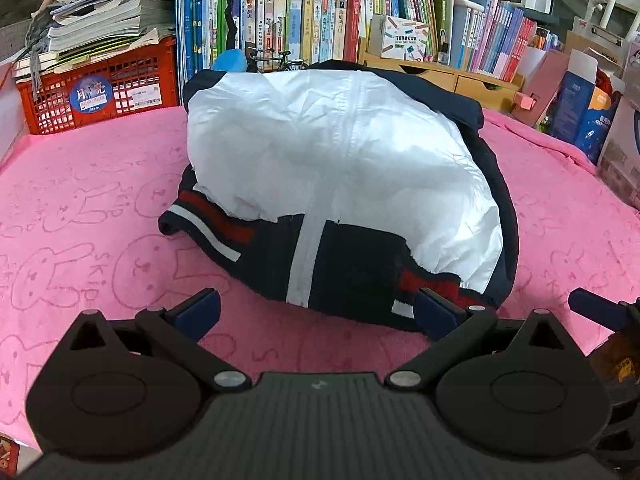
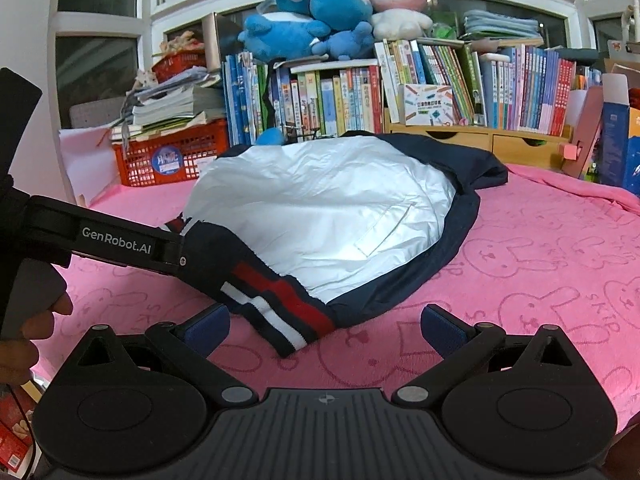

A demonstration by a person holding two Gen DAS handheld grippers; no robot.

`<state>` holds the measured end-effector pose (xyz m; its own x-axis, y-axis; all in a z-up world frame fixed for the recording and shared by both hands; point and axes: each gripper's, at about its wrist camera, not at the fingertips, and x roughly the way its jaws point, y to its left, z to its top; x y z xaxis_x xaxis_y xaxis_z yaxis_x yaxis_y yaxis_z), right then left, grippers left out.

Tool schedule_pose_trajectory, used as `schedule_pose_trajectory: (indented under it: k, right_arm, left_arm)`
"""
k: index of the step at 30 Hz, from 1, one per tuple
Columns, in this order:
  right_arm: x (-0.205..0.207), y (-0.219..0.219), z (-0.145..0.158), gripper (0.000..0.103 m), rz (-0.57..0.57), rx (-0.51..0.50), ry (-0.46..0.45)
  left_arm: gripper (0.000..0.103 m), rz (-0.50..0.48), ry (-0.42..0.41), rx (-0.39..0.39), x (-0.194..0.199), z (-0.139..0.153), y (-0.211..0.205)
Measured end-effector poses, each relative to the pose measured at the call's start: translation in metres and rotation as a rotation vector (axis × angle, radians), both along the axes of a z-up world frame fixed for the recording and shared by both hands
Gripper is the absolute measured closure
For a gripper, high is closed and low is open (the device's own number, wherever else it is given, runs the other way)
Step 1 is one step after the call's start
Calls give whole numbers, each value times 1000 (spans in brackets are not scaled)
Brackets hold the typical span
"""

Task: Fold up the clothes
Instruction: 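Approach the crumpled navy-and-white jacket with both grippers open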

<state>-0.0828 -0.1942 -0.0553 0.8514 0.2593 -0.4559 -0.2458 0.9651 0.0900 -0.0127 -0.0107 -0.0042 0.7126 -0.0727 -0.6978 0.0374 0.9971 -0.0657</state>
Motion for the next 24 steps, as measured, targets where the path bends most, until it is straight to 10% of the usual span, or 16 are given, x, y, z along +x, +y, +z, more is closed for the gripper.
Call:
schedule_pose_trajectory:
  k: [24]
  right_arm:
    - [22, 29, -19, 0, 10, -148, 30]
  left_arm:
    - [0, 47, -9, -17, 1, -8, 45]
